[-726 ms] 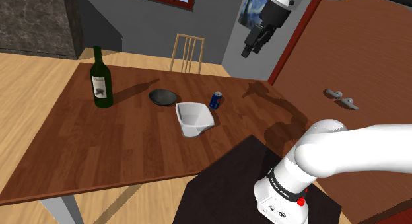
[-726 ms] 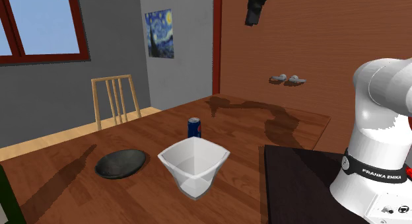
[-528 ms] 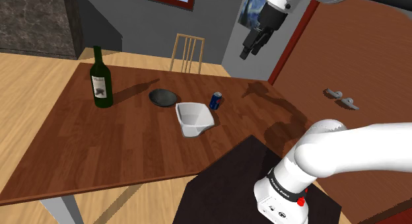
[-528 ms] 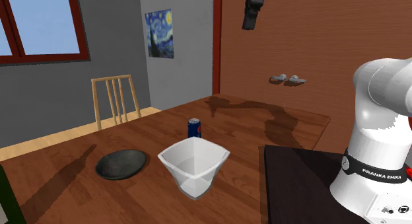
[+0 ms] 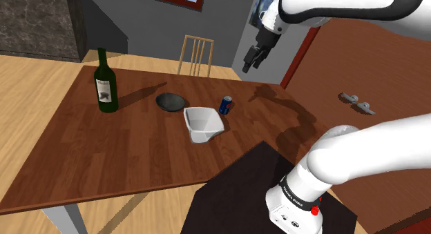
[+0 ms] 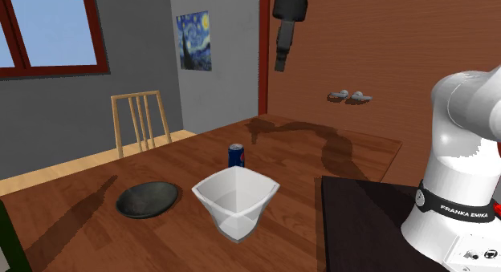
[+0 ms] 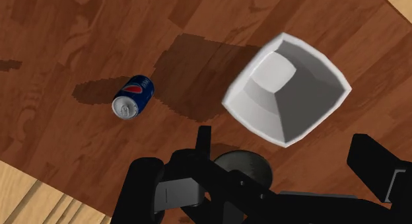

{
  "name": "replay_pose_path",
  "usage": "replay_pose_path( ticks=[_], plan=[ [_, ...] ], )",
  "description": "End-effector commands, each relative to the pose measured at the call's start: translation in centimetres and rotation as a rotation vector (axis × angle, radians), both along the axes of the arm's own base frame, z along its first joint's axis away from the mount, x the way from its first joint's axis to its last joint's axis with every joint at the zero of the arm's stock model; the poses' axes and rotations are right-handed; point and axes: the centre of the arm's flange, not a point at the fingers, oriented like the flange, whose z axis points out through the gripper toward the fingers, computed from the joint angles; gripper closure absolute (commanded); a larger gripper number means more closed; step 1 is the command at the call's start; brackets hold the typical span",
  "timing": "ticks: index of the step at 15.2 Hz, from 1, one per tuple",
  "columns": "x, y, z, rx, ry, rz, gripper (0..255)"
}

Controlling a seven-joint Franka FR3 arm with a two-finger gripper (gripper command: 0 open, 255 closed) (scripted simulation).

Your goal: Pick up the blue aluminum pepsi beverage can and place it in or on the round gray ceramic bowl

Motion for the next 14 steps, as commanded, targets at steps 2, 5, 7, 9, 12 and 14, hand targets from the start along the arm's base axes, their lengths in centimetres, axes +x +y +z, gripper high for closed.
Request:
replay_pose_path(
  ticks=[2,5,7,9,12,14],
  plan=[
    [2.3,-2.0,-2.7,0.003,0.012,-0.002,0],
    [4.3,-4.1,-5.5,0.006,0.025,-0.005,0],
    [5.7,-5.6,-7.3,0.008,0.034,-0.006,0],
    [7.0,-7.0,-9.2,0.01,0.043,-0.008,0],
    [9.0,-9.1,-12.1,0.014,0.057,-0.01,0],
    [10.3,-10.5,-14.0,0.016,0.065,-0.012,0]
  ],
)
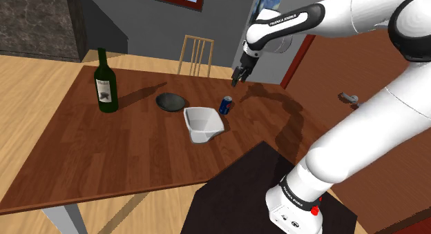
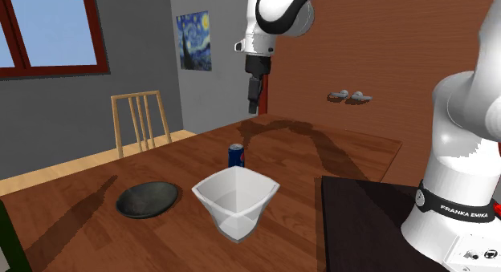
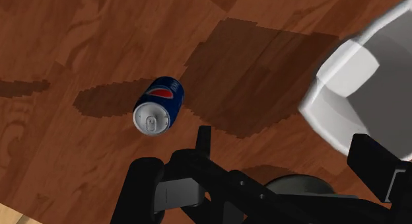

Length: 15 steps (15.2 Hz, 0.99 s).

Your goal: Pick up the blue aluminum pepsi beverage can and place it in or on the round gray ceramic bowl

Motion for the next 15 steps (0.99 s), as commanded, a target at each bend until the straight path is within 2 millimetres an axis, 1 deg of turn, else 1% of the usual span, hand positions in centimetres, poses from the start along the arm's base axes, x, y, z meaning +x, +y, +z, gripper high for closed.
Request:
replay_pose_path(
  ticks=[1,15],
  plan=[
    [1.3,-1.6,-2.0,0.001,0.009,-0.001,0],
    [9.7,-11.4,-15.9,0.017,0.071,-0.012,0]
  ],
)
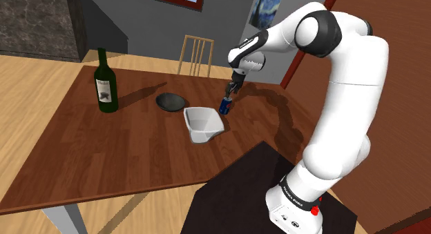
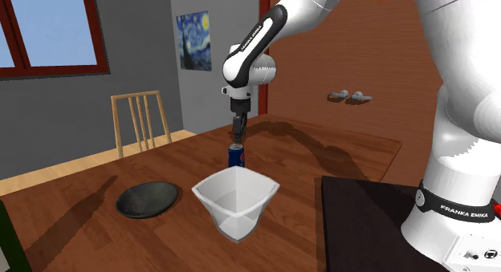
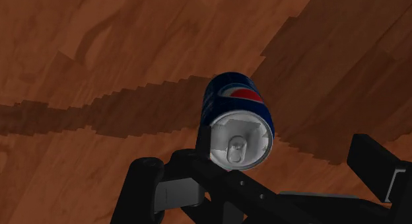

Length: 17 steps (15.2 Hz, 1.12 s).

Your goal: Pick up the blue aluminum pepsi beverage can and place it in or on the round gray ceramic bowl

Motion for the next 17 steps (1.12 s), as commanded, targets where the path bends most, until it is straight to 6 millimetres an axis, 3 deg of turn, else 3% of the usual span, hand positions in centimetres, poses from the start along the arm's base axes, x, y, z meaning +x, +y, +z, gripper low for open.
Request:
replay_pose_path(
  ticks=[1,2,10,17],
  plan=[
    [1.2,-1.3,-2.3,0.003,0.01,-0.001,0],
    [1.8,-2.0,-3.3,0.004,0.015,-0.002,0],
    [1.8,-1.9,-7.3,0.004,0.015,-0.002,0],
    [1.8,-1.9,-7.3,0.004,0.015,-0.002,0]
  ],
)
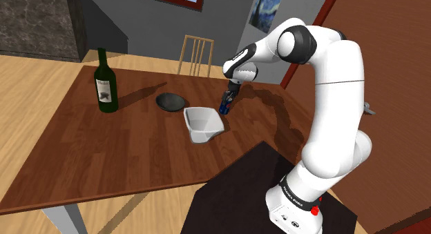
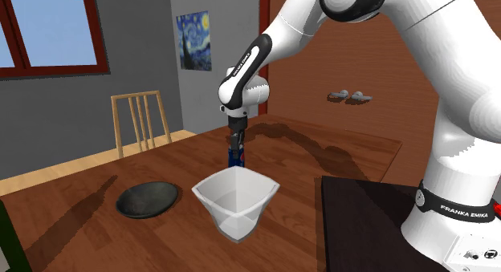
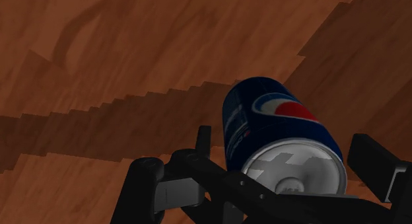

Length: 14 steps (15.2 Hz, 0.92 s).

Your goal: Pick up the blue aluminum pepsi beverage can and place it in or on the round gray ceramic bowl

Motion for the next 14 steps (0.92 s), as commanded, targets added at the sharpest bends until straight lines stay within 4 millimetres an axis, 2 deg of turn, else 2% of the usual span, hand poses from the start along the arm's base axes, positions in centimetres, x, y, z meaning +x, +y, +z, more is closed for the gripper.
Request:
replay_pose_path(
  ticks=[1,2,11,14],
  plan=[
    [0.0,0.0,0.0,0.0,0.0,0.0,0],
    [0.0,0.0,0.0,0.0,0.0,0.0,255],
    [0.0,0.0,0.0,0.0,0.0,0.0,255],
    [0.0,0.0,1.6,0.0,0.0,0.0,255]
  ],
)
